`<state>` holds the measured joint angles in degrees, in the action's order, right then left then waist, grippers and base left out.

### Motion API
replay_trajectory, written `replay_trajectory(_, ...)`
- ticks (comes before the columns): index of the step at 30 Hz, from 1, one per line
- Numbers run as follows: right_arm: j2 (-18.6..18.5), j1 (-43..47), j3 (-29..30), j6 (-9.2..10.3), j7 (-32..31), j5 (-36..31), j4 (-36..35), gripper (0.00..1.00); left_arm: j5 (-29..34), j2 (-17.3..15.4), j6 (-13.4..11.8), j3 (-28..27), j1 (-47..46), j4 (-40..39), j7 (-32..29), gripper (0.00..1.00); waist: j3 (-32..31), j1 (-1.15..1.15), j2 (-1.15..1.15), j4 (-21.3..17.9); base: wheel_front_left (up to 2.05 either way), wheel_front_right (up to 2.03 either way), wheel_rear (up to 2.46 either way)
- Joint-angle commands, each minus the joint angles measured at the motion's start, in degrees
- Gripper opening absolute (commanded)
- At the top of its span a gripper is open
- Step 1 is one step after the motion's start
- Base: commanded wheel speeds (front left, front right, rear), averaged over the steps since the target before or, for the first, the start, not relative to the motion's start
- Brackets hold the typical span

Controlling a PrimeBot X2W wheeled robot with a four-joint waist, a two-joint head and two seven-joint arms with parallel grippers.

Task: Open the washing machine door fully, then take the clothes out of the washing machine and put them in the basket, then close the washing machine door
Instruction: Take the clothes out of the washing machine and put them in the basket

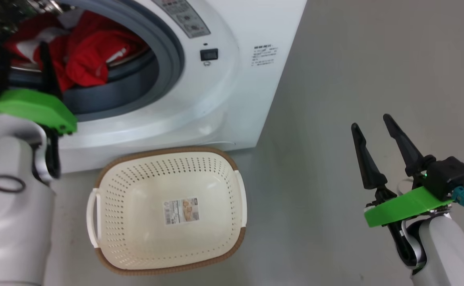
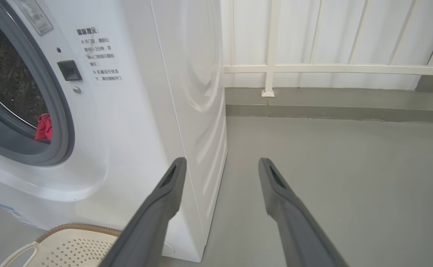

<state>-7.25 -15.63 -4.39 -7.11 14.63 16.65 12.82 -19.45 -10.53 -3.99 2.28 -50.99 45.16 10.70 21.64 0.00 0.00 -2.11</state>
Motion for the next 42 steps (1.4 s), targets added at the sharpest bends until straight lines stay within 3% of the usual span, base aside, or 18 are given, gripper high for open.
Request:
replay_trajectory(1, -0.71, -0.91, -1.21, -0.37, 0.37, 0.01, -1.64, 1.0, 0.75, -3.32, 0.05, -0.96, -2.07, 0.01, 0.66, 1.0, 1.94, 0.0, 0.0, -1.19, 0.0, 0.0, 0.0)
replay_trajectory(19, -0.73, -3.64, -3.26, -0.37, 0.37, 0.34, -1.51, 1.0, 7.05, -9.94, -2.67, 4.79, -16.54, 21.56, -2.43, 1.0, 8.59, 0.0, 0.0, -4.77, 0.0, 0.0, 0.0)
replay_trajectory(32, -0.14, -4.74, -4.31, -0.37, 0.37, 0.97, -1.51, 1.0, 8.76, -12.72, -4.57, 7.53, -19.74, 26.71, -7.0, 1.0, 10.58, 0.0, 0.0, -7.17, 0.0, 0.0, 0.0)
replay_trajectory(37, -0.16, -4.68, -4.07, -0.37, 0.37, 1.22, -1.39, 1.0, 7.9, -13.63, -4.23, 7.3, -20.5, 27.29, -8.74, 1.0, 11.5, 0.0, 0.0, -7.68, 0.0, 0.0, 0.0)
replay_trajectory(40, -0.07, -4.94, -3.99, -0.37, 0.37, 1.36, -1.21, 1.0, 7.53, -13.99, -3.9, 7.34, -20.53, 27.51, -9.29, 0.69, 11.81, 0.0, 0.0, -7.96, 0.0, 0.0, 0.0)
replay_trajectory(42, -0.02, -5.13, -3.89, -0.37, 0.37, 1.42, -1.12, 1.0, 7.24, -14.01, -3.54, 7.38, -20.48, 27.65, -9.76, 0.34, 11.93, 0.0, 0.0, -8.0, 0.0, 0.0, 0.0)
